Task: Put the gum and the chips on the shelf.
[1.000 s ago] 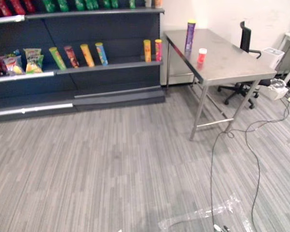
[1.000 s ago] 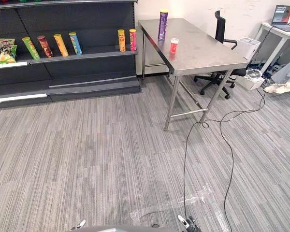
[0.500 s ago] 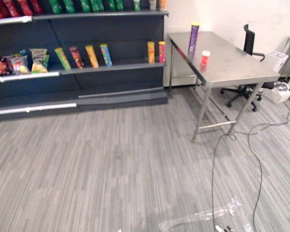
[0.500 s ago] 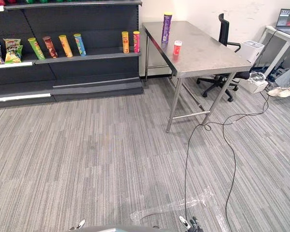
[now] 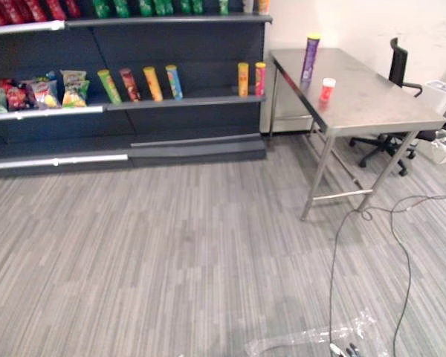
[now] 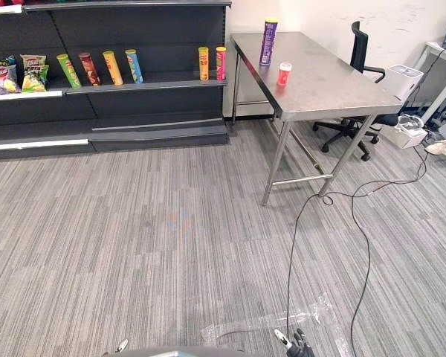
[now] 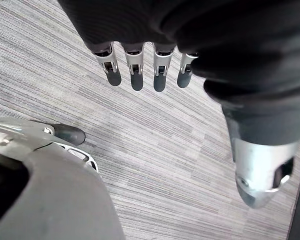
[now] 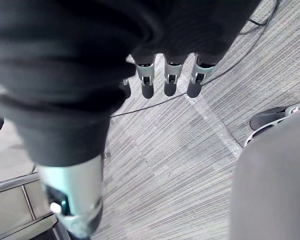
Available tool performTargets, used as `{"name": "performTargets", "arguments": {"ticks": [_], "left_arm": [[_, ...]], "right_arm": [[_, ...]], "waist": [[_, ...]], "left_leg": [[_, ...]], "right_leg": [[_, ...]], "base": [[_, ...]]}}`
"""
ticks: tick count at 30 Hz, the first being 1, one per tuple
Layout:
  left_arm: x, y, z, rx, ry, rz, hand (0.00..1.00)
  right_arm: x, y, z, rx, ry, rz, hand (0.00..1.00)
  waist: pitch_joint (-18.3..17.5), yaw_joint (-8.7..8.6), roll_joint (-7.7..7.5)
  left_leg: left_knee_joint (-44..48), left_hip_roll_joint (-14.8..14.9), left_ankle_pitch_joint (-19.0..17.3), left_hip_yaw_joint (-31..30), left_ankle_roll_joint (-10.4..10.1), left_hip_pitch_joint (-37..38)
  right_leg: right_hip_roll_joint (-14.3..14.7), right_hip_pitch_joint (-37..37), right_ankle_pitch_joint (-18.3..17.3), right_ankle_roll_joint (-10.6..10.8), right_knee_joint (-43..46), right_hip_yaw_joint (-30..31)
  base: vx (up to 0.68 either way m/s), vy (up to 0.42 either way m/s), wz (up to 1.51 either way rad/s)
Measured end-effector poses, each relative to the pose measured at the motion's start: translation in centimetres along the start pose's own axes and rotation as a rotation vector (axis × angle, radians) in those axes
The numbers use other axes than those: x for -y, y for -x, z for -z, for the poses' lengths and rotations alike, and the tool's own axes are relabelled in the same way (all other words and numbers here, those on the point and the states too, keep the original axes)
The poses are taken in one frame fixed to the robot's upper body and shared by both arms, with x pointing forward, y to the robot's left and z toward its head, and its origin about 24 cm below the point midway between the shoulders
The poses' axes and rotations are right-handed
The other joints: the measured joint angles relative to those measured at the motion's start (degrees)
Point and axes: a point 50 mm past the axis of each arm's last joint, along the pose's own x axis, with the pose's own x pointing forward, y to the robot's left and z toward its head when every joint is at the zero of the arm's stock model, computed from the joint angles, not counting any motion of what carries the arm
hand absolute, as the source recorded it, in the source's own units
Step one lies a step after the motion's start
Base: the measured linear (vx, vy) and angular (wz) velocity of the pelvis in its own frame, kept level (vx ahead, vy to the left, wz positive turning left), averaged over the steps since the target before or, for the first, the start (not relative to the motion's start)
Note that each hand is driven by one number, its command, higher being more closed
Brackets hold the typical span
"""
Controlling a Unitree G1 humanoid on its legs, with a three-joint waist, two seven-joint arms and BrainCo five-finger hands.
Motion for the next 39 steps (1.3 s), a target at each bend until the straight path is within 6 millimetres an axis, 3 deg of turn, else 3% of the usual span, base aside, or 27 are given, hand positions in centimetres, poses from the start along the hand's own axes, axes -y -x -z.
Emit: {"name": "performTargets", "arguments": {"ticks": [7, 10, 12, 13, 14, 16, 17, 18, 20, 24, 25, 26, 27, 29, 30, 34, 35, 38, 39], "left_arm": [[0.0, 0.0, -0.1, 0.003, -0.022, -0.015, 0.0], [0.0, -0.1, -0.3, 0.011, -0.022, -0.022, 0.0], [-0.4, -0.3, -1.4, 0.045, -0.009, -0.041, 0.0], [-0.4, -0.4, -1.6, 0.051, -0.004, -0.042, 0.0], [-0.4, -0.4, -1.8, 0.066, 0.021, -0.043, 0.0], [0.0, -0.3, -1.8, 0.076, 0.094, -0.04, 0.0], [0.0, -0.3, -1.7, 0.081, 0.138, -0.039, 0.0], [0.4, -0.2, -1.5, 0.083, 0.173, -0.03, 0.0], [0.6, 0.1, -0.9, 0.084, 0.182, -0.016, 0.0], [0.6, 0.1, -0.8, 0.083, 0.197, 0.001, 0.0], [0.7, 0.2, -0.7, 0.077, 0.2, 0.013, 0.0], [0.9, 0.2, -0.4, 0.07, 0.21, 0.018, 0.0], [0.9, 0.4, 0.2, 0.052, 0.231, 0.016, 0.0], [0.4, 0.5, 0.1, 0.065, 0.225, 0.006, 0.0], [-0.2, 0.3, -0.4, 0.084, 0.207, -0.002, 0.0], [-0.2, 0.2, -0.8, 0.091, 0.156, 0.02, 0.0], [0.0, 0.2, -0.8, 0.083, 0.133, 0.041, 0.0], [0.1, 0.2, -0.5, 0.068, 0.076, 0.056, 0.0], [0.0, 0.2, -0.4, 0.063, 0.046, 0.058, 0.0]], "right_arm": [[-0.5, -0.4, 0.0, -0.04, -0.058, -0.039, 0.0], [-0.7, -0.7, -0.4, -0.031, -0.057, -0.056, 0.0], [-1.5, -1.0, -0.7, -0.027, -0.062, -0.093, 0.0], [-1.6, -1.0, -0.7, -0.029, -0.063, -0.095, 0.0], [-1.6, -0.9, -0.4, -0.04, -0.067, -0.094, 0.0], [-1.4, -0.9, -0.6, -0.04, -0.066, -0.085, 0.0], [-1.2, -0.9, -0.8, -0.03, -0.059, -0.079, 0.0], [-0.9, -0.9, -0.9, -0.028, -0.058, -0.067, 0.0], [-0.5, -1.0, -1.2, -0.024, -0.049, -0.041, 0.0], [-0.1, -0.7, -0.9, -0.027, -0.046, -0.016, 0.0], [0.3, -0.5, -0.7, -0.031, -0.054, -0.002, 0.0], [0.6, -0.4, -0.6, -0.03, -0.056, 0.007, 0.0], [0.9, -0.3, -0.4, -0.035, -0.06, 0.016, 0.0], [0.9, -0.1, -0.1, -0.046, -0.052, 0.014, 0.0], [0.3, -0.1, 0.1, -0.054, -0.04, -0.009, 0.0], [0.1, -0.2, 0.2, -0.052, -0.051, -0.008, 0.0], [0.1, -0.2, 0.2, -0.049, -0.063, 0.004, 0.0], [0.5, 0.0, 0.4, -0.044, -0.075, 0.029, 0.0], [0.6, 0.1, 0.3, -0.034, -0.071, 0.034, 0.0]], "waist": [[0.3, -0.3, -0.16], [1.3, -0.56, 0.15], [3.7, -1.1, -1.61], [4.0, -1.09, -2.05], [4.7, -0.87, -2.1], [5.9, -0.54, -1.47], [6.5, -0.21, -1.26], [6.7, 0.36, -0.95], [7.1, 0.54, -0.15], [7.3, 0.37, 0.24], [7.3, 0.32, 0.69], [7.3, 0.32, 1.42], [7.1, 0.22, 2.4], [6.8, 0.45, 1.56], [6.6, 0.15, -0.13], [5.4, 0.09, -1.32], [4.9, 0.2, -0.94], [3.1, 0.29, -0.37], [2.8, 0.28, -1.11]], "left_leg": [[0.0, -0.1, 0.1, -1.5, -0.1, -0.1], [2.3, 0.2, -0.7, -1.5, -1.3, -0.3], [16.8, 1.5, -3.5, -1.4, -5.1, -6.7], [19.2, 1.7, -3.5, -1.3, -5.1, -7.7], [28.5, 3.0, -3.5, -1.1, -5.1, -12.2], [40.2, 5.7, -2.1, -0.9, -4.3, -17.3], [44.8, 6.9, -3.1, -1.0, -3.1, -19.7], [44.7, 7.2, -5.2, -1.0, -3.2, -20.3], [38.5, 7.2, -5.8, -1.1, -3.3, -20.0], [22.4, 7.2, -2.4, -3.3, -4.2, -20.0], [18.5, 7.9, -0.9, -5.0, -5.0, -20.0], [17.6, 9.0, -1.0, -6.0, -5.3, -19.9], [19.3, 9.0, 1.2, -5.8, -5.6, -19.8], [21.5, 7.8, 0.1, -4.3, -3.9, -19.6], [22.9, 6.0, -1.6, -3.1, -1.7, -19.2], [22.8, 3.0, -4.2, -1.5, -0.2, -17.4], [22.2, 2.2, -4.6, -1.2, 0.0, -16.5], [16.6, 0.0, -4.3, -0.1, 0.2, -12.3], [14.4, -1.0, -4.1, 0.3, 0.5, -10.7]], "right_leg": [[-0.2, 0.4, 0.0, 0.0, 0.0, -1.4], [-0.4, 0.5, -0.8, -0.3, 1.6, -1.4], [-2.2, -2.3, -5.9, -1.4, 8.8, -1.6], [-2.5, -2.4, -6.2, -1.4, 9.5, -1.6], [-2.9, -2.9, -7.4, -1.7, 11.4, -1.5], [-2.6, -2.8, -8.8, -2.2, 13.7, -1.2], [-2.6, -2.6, -9.4, -2.4, 14.6, -0.7], [-2.8, -2.3, -9.6, -2.4, 14.9, 0.6], [-3.3, -2.0, -9.7, -2.3, 14.9, 2.7], [-4.8, -1.8, -10.6, -0.7, 15.1, 6.2], [-5.2, -1.5, -11.3, 0.4, 15.1, 7.8], [-5.1, -1.2, -11.8, 1.2, 15.1, 8.7], [-5.3, 0.1, -12.0, 2.0, 14.4, 10.4], [-6.5, 1.3, -12.0, 2.1, 14.4, 11.8], [-8.1, 1.3, -12.2, 1.7, 15.6, 12.7], [-10.9, 1.1, -10.5, 3.8, 16.8, 13.4], [-11.5, 0.8, -9.8, 4.0, 17.9, 13.6], [-12.5, -4.3, -8.3, 3.5, 28.6, 14.2], [-13.2, -7.4, -7.2, 3.4, 35.2, 14.1]], "base": [[-0.04, -0.035, 0.08], [-0.06, -0.039, 0.03], [-0.08, -0.054, 0.15], [-0.09, -0.091, 0.12], [-0.07, -0.107, 0.04], [-0.04, -0.058, -0.04], [-0.01, 0.021, -0.25], [0.02, 0.054, -0.35], [0.07, 0.119, -0.52], [0.13, 0.212, -0.45], [0.21, 0.344, -0.53], [0.31, 0.466, -0.62], [0.3, 0.419, -0.58], [0.33, 0.337, -0.42], [0.3, 0.254, -0.24], [0.21, 0.193, -0.08], [0.25, 0.171, -0.11], [0.21, 0.125, -0.17], [0.2, 0.123, -0.19]]}}
